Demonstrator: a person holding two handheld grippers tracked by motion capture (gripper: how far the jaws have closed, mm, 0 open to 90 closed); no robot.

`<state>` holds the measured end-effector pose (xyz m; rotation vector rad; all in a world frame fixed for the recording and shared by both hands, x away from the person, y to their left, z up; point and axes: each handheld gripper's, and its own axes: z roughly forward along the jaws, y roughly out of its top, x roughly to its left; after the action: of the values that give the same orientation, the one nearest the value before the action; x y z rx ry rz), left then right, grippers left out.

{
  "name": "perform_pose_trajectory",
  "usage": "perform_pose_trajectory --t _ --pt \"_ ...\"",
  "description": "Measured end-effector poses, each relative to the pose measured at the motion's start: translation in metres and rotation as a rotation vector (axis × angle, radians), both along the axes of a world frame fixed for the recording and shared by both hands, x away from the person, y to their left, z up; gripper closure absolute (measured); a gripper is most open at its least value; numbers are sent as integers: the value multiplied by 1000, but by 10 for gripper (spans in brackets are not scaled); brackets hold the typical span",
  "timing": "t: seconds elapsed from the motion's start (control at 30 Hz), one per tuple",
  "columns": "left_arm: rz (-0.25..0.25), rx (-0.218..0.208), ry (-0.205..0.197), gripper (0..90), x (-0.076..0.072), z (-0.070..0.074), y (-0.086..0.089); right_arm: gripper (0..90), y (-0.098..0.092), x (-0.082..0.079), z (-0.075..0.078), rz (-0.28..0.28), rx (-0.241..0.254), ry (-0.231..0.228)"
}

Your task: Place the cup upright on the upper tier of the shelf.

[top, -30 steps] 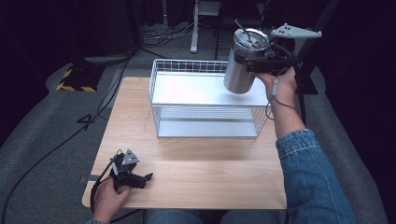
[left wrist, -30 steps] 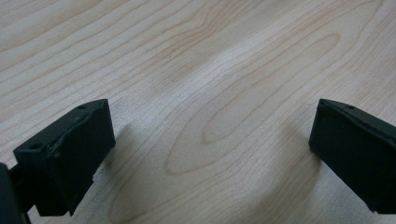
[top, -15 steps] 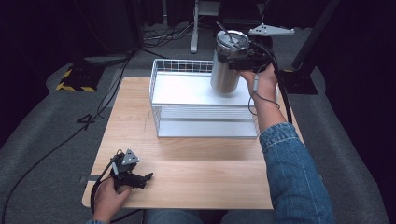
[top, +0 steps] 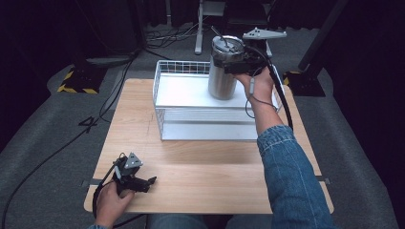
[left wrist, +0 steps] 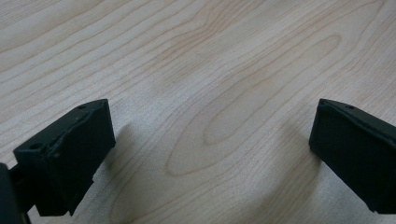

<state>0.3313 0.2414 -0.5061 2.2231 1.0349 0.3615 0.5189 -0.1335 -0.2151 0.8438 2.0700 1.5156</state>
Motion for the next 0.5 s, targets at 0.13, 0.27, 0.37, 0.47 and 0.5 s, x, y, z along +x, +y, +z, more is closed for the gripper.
perform_pose_trajectory --t 0.13,0.27,0.37,0.47,0.5 --pt "0 0 0 6 0 0 0 37 2 1 -3 6 -14 13" --pt "0 0 0 6 0 0 0 37 2 2 -5 12 -13 17" --pt "1 -1 1 6 0 0 0 36 1 3 -6 13 -10 25" --pt "3 -4 3 6 0 0 0 36 2 3 -8 20 -20 34" --pt "1 -2 1 6 0 0 0 36 2 3 -8 22 -23 36"
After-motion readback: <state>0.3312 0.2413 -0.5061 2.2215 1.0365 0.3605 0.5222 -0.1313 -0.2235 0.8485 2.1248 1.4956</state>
